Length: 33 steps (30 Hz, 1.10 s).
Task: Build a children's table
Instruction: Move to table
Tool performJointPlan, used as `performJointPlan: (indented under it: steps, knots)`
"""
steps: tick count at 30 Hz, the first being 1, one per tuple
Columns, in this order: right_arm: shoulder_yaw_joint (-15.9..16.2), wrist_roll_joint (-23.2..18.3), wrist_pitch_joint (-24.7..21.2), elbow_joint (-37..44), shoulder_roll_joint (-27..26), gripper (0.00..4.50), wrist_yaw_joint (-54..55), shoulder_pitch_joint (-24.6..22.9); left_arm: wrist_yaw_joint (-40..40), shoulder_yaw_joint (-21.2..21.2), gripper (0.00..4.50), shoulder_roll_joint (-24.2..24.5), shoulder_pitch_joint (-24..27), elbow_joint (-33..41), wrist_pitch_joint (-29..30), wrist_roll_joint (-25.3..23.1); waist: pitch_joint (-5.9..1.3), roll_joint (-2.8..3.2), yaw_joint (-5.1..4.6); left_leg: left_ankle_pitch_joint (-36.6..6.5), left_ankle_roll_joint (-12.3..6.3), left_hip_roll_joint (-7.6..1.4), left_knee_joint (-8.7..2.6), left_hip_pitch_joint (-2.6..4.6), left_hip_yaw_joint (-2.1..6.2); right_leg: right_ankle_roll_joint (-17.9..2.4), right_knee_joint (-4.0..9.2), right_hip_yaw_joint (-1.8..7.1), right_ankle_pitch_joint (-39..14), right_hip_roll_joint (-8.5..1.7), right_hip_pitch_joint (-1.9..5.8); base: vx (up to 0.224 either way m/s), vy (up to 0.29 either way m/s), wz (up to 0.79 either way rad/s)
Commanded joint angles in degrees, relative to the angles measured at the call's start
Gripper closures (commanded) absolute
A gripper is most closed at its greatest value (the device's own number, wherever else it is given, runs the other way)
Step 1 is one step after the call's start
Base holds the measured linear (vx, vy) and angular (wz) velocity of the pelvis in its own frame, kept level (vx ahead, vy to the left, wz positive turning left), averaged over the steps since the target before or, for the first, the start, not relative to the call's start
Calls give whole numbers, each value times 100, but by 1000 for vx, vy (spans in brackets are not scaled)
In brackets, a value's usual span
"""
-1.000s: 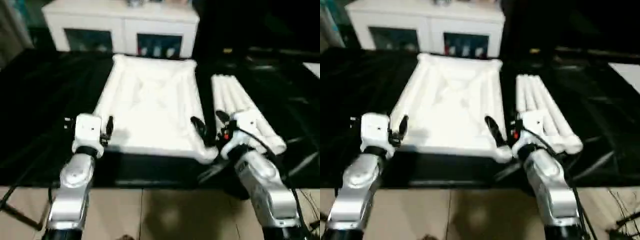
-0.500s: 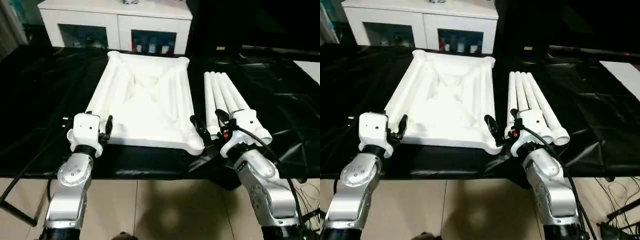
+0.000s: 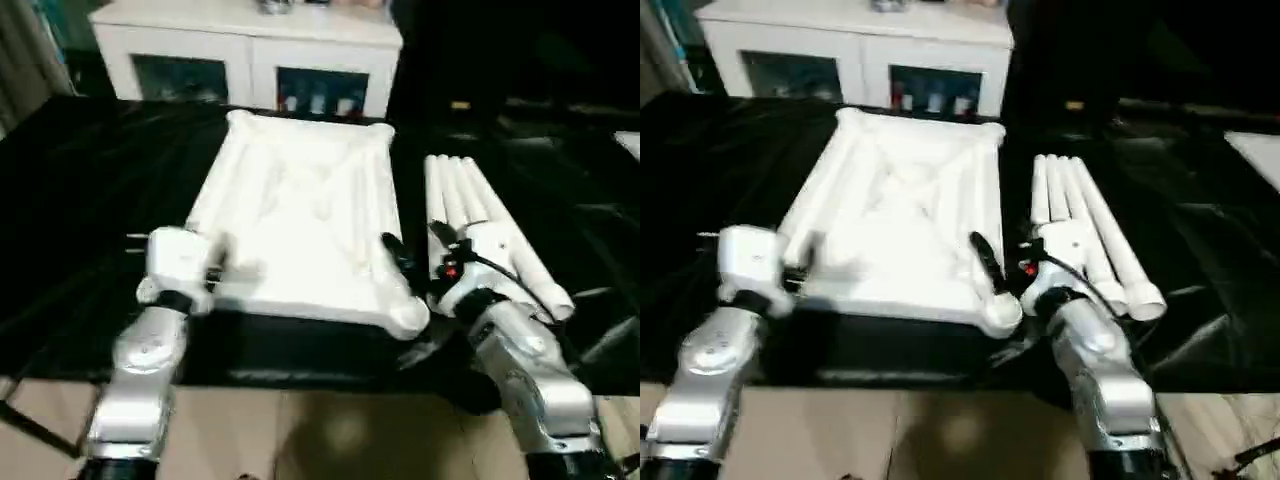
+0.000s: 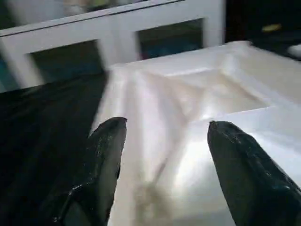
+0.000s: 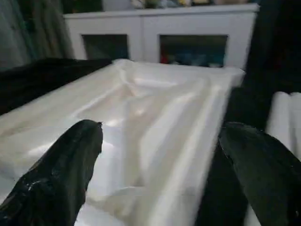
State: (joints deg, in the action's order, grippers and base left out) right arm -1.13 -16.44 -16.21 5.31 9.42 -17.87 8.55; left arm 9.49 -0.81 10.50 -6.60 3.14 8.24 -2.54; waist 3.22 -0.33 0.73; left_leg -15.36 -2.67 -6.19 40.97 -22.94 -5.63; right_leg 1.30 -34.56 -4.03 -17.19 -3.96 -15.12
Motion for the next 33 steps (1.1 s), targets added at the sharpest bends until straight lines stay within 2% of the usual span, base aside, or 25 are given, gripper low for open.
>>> performJointPlan:
  steps: [1,2,3,4,5,6,7,8,9,10,11,12,13,14,15,16,17,18,20,21,24,28,29,32,33]
  knots:
    - [3,-75,-78,60,-39,10,6,23,66,-66,135,82,0,50,-17,40,-367,-75,188,637,-367,-283,-394,-459,52,-1206,654,458,-680,-691,508,165,-25,-12]
    - [-12,-72,-83,98,-34,10,-5,6,71,-48,135,80,5,55,-13,58,-476,210,66,1246,325,-595,-906,363,-16,-860,244,306,-91,96,68,179,3,-21]
    - [-64,-136,-119,167,-39,10,-23,-35,102,-16,135,73,14,53,-50,89,-494,277,-208,1573,-256,-1397,-1066,1186,478,-348,-428,168,-222,103,-846,179,3,-21]
    - [-72,-124,-119,196,-18,10,-23,-49,142,5,135,58,25,66,-38,129,-560,236,-217,1943,-597,-1615,-1040,1326,591,-146,-600,176,-432,-85,-969,202,-14,-56]
    - [-74,-114,-116,212,1,10,-21,-57,172,18,135,46,31,75,-27,158,-511,170,-168,2579,-2481,-1242,-1010,1052,695,308,-700,183,-63,-236,-1053,166,-58,-51]
    - [-64,-115,-125,229,29,10,-51,-66,198,30,135,35,42,91,-70,182,-541,99,-172,2833,-2654,-1125,-885,1107,666,291,-599,281,232,-294,-1185,166,-58,-51]
    - [-40,-121,-144,264,82,10,-122,-75,334,60,135,7,68,153,-10,320,-518,-155,-129,2571,-2129,-518,-593,735,249,-61,-38,498,1412,-434,-903,67,-34,-25]
    - [-36,-123,-151,272,95,10,-137,-75,368,73,135,6,75,167,10,344,-459,-327,-65,1895,-1669,-115,-550,281,-36,59,136,606,1799,-414,-520,0,0,0]
    - [-1,-131,-173,310,159,10,-214,-73,590,135,135,16,124,237,11,488,-486,-318,103,784,-985,-47,-299,-66,-2,-430,244,1015,2338,-871,-103,0,0,0]
    - [47,-141,-161,359,232,10,-325,-67,794,174,135,23,171,300,75,645,-538,-314,86,1284,-261,-144,-544,-146,46,-745,-84,778,4216,-661,32,70,-33,2]
    - [95,-147,-157,412,309,10,-455,-57,1008,214,117,51,213,350,96,802,-558,-257,62,1669,27,-139,-625,-152,25,-792,-227,663,5191,-465,34,75,-33,-10]
    - [159,-158,-170,478,411,10,-625,-42,1286,266,107,113,251,386,78,980,-542,-172,33,2150,292,-135,-671,-55,-5,-787,-308,547,6324,-224,-54,75,-33,-10]
    - [276,-201,-240,610,621,10,-1007,-11,1823,428,101,319,298,438,173,1224,-551,-141,25,2205,325,-150,-671,13,-27,-793,-291,519,6426,-166,-87,0,0,0]
    - [291,-207,-248,626,648,10,-1055,-7,1887,451,101,348,302,442,182,1243,-540,-69,26,2078,305,-265,-707,138,-20,-835,-231,480,5850,-125,-184,0,0,0]
    - [352,-258,-304,678,808,10,-1312,31,2190,570,101,507,306,445,183,1280,-477,-49,5,1789,482,-348,-776,189,-17,-955,-133,443,4713,-100,-232,0,0,0]
    - [370,-279,-325,693,867,10,-1404,47,2294,612,87,565,304,444,177,1284,-434,-28,-1,1171,584,-463,-866,259,8,-1111,-23,417,3288,-130,-279,0,0,0]
    - [501,-361,-335,712,1302,10,-1993,172,2858,858,71,931,233,345,17,1193,-406,-27,4,789,600,-494,-894,287,-7,-1192,35,422,2600,-150,-314,0,0,0]
    - [522,-395,-339,669,1465,10,-2212,246,3138,963,71,1085,190,304,2,1193,-340,-5,30,-16,551,-547,-962,352,-36,-1345,117,437,1435,-182,-366,0,0,0]
    - [524,-387,-251,496,1697,10,-2544,405,3604,1120,62,1281,77,204,-50,1184,-279,-21,52,-828,551,-604,-1031,371,-132,-1425,214,480,188,-243,-403,-74,14,5]
    - [526,-392,-243,461,1742,10,-2617,437,3698,1160,62,1326,49,177,-56,1171,-265,-4,85,-1100,570,-626,-1050,413,-191,-1396,273,502,-367,-266,-463,-96,11,6]
    - [525,-349,-108,161,1974,10,-3011,678,4177,1418,62,1596,-228,-102,-174,1005,-262,-65,92,-1127,629,-647,-1062,380,-278,-1301,309,528,-698,-287,-482,-60,0,8]
    - [560,-248,22,-51,2103,10,-3203,788,4289,1552,62,1667,-513,-386,-368,783,-300,-63,99,-924,659,-634,-1049,354,-301,-1224,297,531,-604,-293,-490,-13,-1,1]
    - [597,-227,-12,-92,2180,10,-3325,793,4398,1676,62,1748,-680,-527,-423,692,-317,-80,105,-718,616,-629,-1044,304,-298,-1232,276,527,-407,-298,-458,0,0,0]
    - [684,-227,18,-122,2331,10,-3483,753,4533,1820,62,1822,-879,-671,-387,613,-374,-72,118,-312,535,-635,-1000,299,-310,-1313,219,519,98,-293,-455,0,0,0]
    - [680,-289,-16,-118,2358,10,-3516,722,4606,1854,62,1836,-941,-715,-360,625,-395,-76,131,-78,468,-629,-980,287,-324,-1395,186,514,523,-279,-451,0,0,0]
